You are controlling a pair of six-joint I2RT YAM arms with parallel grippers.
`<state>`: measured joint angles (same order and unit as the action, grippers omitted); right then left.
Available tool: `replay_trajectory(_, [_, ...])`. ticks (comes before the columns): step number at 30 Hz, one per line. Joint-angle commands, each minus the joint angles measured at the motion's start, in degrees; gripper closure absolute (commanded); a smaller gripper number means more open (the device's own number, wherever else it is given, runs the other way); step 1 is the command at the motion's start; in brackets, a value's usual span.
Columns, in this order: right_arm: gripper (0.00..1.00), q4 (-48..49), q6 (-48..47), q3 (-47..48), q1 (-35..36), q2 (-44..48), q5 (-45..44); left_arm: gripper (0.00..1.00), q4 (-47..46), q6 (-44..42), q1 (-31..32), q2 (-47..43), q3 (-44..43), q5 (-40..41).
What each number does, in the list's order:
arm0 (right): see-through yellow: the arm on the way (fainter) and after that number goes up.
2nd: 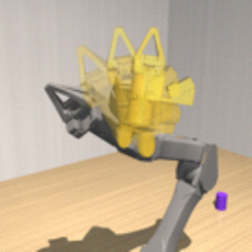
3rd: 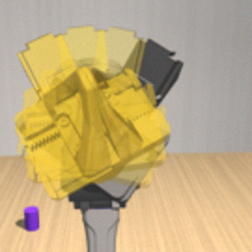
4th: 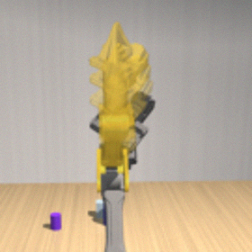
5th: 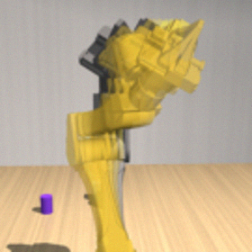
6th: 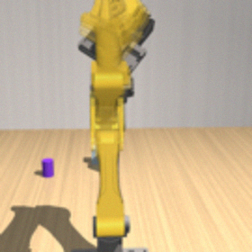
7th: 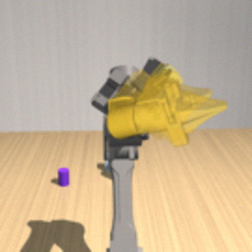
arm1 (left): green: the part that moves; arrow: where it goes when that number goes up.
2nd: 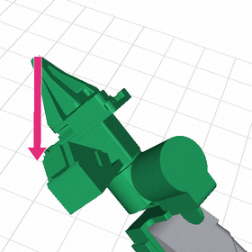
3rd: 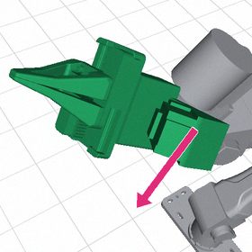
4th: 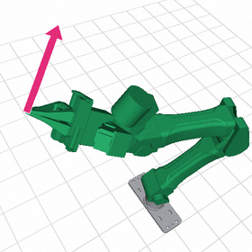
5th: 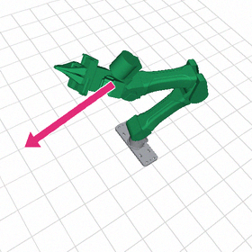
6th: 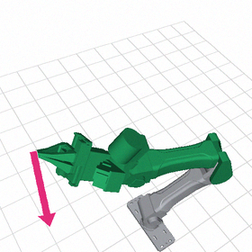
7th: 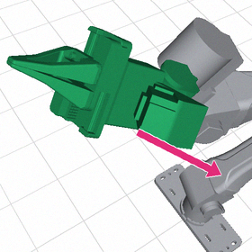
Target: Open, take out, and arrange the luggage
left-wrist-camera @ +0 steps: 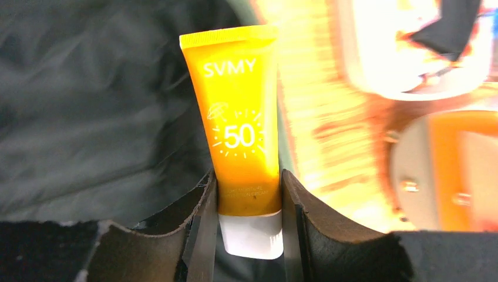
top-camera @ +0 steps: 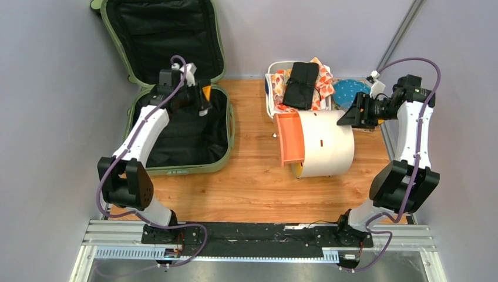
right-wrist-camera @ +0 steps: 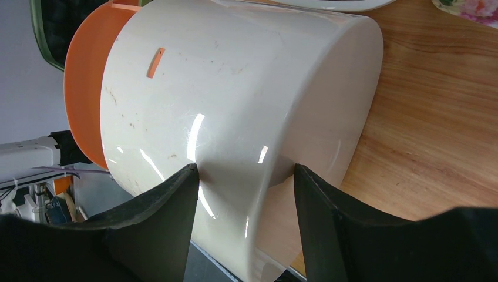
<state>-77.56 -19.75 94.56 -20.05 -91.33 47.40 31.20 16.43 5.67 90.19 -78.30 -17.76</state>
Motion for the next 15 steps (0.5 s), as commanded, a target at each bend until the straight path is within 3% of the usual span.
replay_trajectory(1, [0.39,-4.1,-3.5,-0.7,1.2,-3.1,-9.3,0.86,-3.8,9.0,9.4,-2.3,-8.3,-3.1])
replay_trajectory(7, [0.39,-4.1,-3.5,-0.1,1.4,-3.2,-9.6,0.85,-5.7,16.8,24.6,-0.4,-16.9,0.2])
replay_trajectory(15, [0.39,-3.0,-2.6,-0.2,2.4,-2.2,-10.4,0.86,-8.5,27.3,34.5,4.3,-21.3,-1.8])
